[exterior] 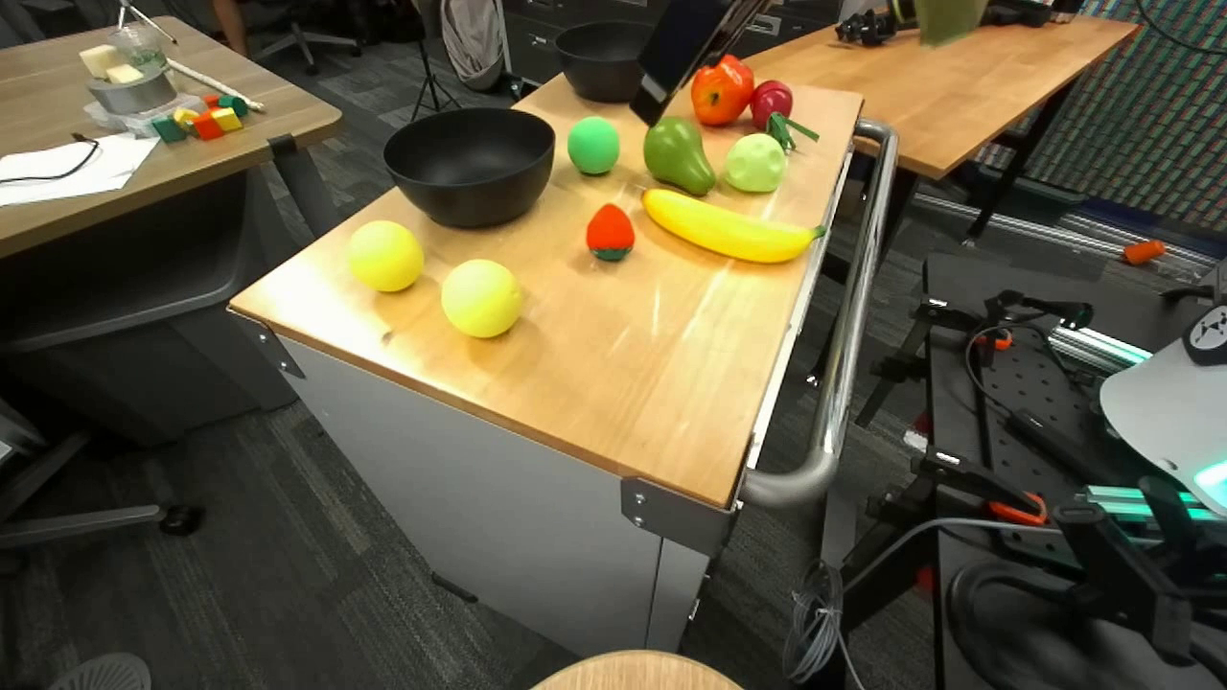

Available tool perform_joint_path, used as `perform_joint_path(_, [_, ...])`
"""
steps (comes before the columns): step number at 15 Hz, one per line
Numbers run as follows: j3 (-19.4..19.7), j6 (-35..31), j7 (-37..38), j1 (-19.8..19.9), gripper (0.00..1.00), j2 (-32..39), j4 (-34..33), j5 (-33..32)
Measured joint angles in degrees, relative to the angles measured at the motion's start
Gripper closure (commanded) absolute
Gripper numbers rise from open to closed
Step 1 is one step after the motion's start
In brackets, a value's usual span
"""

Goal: Put the fruits in both bowls

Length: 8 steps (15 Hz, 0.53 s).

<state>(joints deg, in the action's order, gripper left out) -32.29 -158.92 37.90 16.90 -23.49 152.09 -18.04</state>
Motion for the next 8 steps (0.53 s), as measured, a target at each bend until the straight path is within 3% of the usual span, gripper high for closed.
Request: perform_joint_path(8, [-9.65,-1.45,8.32,4.95,0.00,14.57,-9.12,-3.01])
